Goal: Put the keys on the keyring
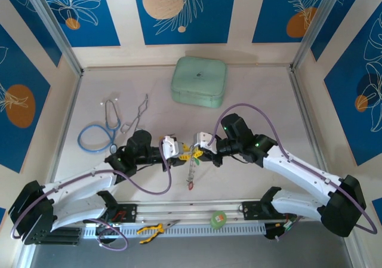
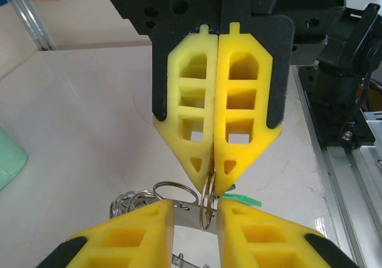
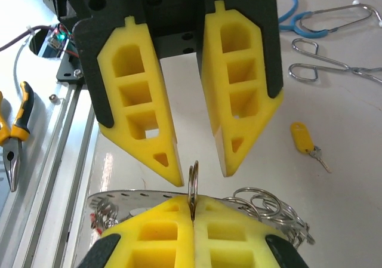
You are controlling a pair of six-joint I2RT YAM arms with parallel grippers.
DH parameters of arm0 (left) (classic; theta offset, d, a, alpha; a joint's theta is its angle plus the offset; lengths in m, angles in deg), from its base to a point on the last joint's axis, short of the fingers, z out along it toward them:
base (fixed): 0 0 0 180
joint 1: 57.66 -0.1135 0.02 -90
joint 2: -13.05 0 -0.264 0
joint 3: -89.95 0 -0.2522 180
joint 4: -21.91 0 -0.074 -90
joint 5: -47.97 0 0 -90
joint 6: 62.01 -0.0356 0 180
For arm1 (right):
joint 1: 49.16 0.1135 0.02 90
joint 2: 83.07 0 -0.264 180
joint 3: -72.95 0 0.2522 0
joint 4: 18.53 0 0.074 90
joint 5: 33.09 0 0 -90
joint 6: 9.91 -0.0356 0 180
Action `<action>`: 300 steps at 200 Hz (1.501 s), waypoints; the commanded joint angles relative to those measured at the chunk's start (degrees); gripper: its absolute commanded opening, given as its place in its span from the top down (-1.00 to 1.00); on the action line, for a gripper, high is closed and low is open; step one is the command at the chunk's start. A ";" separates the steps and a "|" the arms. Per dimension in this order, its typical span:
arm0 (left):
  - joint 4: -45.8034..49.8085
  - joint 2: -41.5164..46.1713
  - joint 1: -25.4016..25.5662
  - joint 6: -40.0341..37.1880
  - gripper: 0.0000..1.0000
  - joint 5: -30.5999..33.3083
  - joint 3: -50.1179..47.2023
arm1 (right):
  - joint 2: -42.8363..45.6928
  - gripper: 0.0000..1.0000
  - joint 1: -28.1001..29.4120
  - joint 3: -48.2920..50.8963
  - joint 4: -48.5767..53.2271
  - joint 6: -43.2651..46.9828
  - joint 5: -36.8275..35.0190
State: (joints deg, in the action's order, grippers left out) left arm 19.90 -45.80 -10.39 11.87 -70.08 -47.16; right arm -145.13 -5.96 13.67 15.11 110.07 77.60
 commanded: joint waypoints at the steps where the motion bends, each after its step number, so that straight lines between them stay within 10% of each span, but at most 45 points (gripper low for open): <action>1: 0.24 -1.37 0.11 -0.89 0.59 -1.35 2.05 | -1.33 1.00 1.23 -3.56 3.97 3.63 -1.01; 49: 0.10 -1.12 0.11 -1.31 1.00 -2.14 2.14 | -2.90 1.00 1.98 -5.57 4.50 3.50 -2.48; 80: -4.25 0.44 0.11 0.27 1.00 -2.05 -0.12 | 1.56 0.48 -2.20 -0.10 -2.16 -3.12 2.33; 192: -11.39 1.40 0.11 3.56 1.00 -2.46 -3.64 | 3.43 0.67 -1.80 3.24 -3.72 -5.53 1.30; 257: -10.95 1.32 0.11 2.94 1.00 -3.24 -3.69 | 2.48 0.35 -1.22 2.35 -2.40 -3.29 -2.52; 300: -10.95 1.08 0.12 2.67 1.00 -3.25 -3.24 | 1.68 0.60 -0.92 1.62 -1.92 -2.60 0.38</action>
State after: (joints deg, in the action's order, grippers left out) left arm 12.08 -45.53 -10.39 14.45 -71.57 -50.59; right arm -143.04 -7.25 16.67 11.79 106.53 76.05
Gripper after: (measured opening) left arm 0.040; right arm 0.229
